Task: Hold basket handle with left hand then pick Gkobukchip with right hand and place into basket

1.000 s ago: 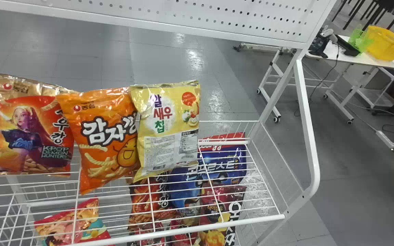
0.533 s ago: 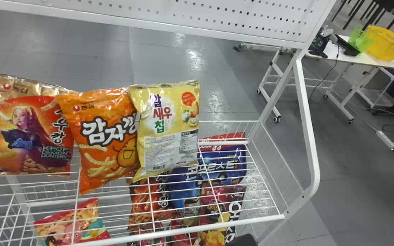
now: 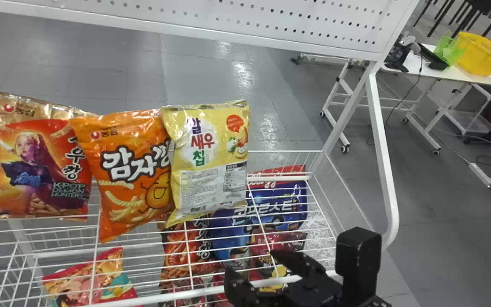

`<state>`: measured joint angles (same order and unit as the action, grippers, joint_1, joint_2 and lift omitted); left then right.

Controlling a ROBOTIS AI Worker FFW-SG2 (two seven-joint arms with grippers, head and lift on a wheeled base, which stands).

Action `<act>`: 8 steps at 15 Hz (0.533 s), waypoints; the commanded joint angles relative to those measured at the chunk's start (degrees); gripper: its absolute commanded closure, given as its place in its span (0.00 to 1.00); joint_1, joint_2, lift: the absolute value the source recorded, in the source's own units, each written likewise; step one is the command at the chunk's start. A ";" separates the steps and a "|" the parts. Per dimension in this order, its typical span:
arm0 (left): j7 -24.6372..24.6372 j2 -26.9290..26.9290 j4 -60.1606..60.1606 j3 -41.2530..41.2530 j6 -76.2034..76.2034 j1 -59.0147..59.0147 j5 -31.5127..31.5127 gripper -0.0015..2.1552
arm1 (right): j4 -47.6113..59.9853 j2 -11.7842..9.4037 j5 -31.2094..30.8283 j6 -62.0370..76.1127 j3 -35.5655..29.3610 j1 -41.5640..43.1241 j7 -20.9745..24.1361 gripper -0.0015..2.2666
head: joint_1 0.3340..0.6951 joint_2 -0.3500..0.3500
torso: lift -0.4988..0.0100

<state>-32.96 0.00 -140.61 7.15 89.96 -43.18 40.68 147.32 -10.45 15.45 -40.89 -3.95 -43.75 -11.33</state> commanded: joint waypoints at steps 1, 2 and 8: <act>0.09 -0.15 0.16 -0.12 0.07 0.03 -0.16 0.67 | -3.71 0.78 -1.74 16.85 1.93 -2.84 0.08 0.03 | 1.00 0.00 | 0.92; 0.09 -0.15 0.42 -0.12 0.07 0.03 -0.25 0.67 | -4.85 0.78 -2.09 21.07 2.36 -3.89 0.17 0.03 | 1.00 0.00 | 0.92; 0.70 -0.15 1.30 -0.73 0.07 0.64 -0.69 0.67 | -11.53 0.69 -1.91 49.89 2.63 -12.68 0.96 0.03 | 1.00 0.00 | 0.92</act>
<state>-32.16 0.00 -139.35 6.42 89.96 -42.60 40.00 136.70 -9.69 13.39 4.49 -1.34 -54.90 -10.48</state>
